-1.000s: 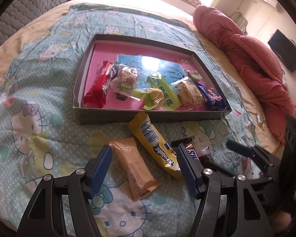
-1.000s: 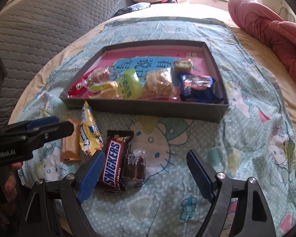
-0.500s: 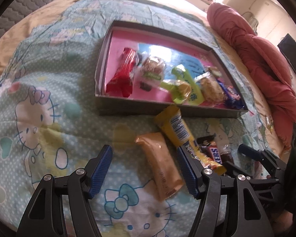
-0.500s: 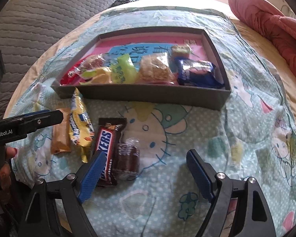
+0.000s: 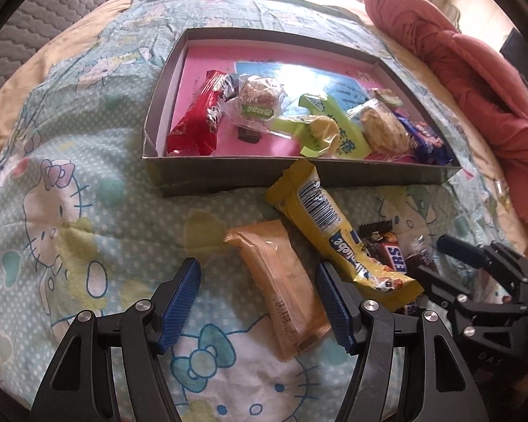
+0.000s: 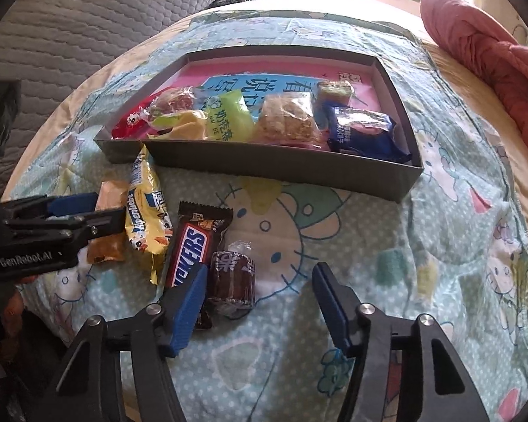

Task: Organize snacks
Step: 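Close the right tool on the small brown chocolate while the left tool grasps the orange cake, then carry the orange cake with the left tool over the box while the right tool carries the chocolate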

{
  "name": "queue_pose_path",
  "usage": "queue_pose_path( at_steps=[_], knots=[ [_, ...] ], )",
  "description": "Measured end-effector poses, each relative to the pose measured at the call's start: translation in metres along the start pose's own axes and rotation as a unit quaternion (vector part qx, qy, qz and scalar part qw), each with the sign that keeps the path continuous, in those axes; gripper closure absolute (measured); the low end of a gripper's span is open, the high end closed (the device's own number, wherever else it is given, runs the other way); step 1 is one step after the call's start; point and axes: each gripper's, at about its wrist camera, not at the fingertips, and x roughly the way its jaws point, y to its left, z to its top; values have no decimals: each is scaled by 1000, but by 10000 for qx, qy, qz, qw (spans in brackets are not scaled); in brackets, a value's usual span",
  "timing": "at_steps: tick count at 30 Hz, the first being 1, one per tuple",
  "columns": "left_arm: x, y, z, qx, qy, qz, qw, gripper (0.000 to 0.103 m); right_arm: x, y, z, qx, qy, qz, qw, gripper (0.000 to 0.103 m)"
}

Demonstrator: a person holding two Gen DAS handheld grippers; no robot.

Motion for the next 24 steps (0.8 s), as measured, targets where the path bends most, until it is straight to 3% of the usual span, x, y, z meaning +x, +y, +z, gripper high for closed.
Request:
queue_pose_path(
  at_steps=[3, 6, 12, 15, 18, 22, 24],
  knots=[
    [2, -3, 0, 76, -27, 137, 9999, 34, 3, -4, 5, -4, -43, -17, 10000, 43],
    [3, -6, -1, 140, -38, 189, 9997, 34, 11, -6, 7, -193, 95, -316, 9993, 57],
    [5, -6, 1, 124, -120, 234, 9996, 34, 14, -10, 9, -132, 16, -140, 9998, 58],
    [6, -8, 0, 175, -186, 340, 9991, 34, 16, -12, 11, -94, 14, -157, 9998, 65],
    [8, -11, 1, 254, -265, 470, 9982, 43, 14, -14, 11, -52, -10, -121, 9999, 75],
    [6, -6, 5, 268, -374, 456, 9979, 78, 10, -17, 11, 6, -60, 0, 10000, 76],
    [4, -1, 6, 174, -382, 295, 9987, 79, 5, -19, 12, 64, -136, 98, 9998, 76]
  ],
)
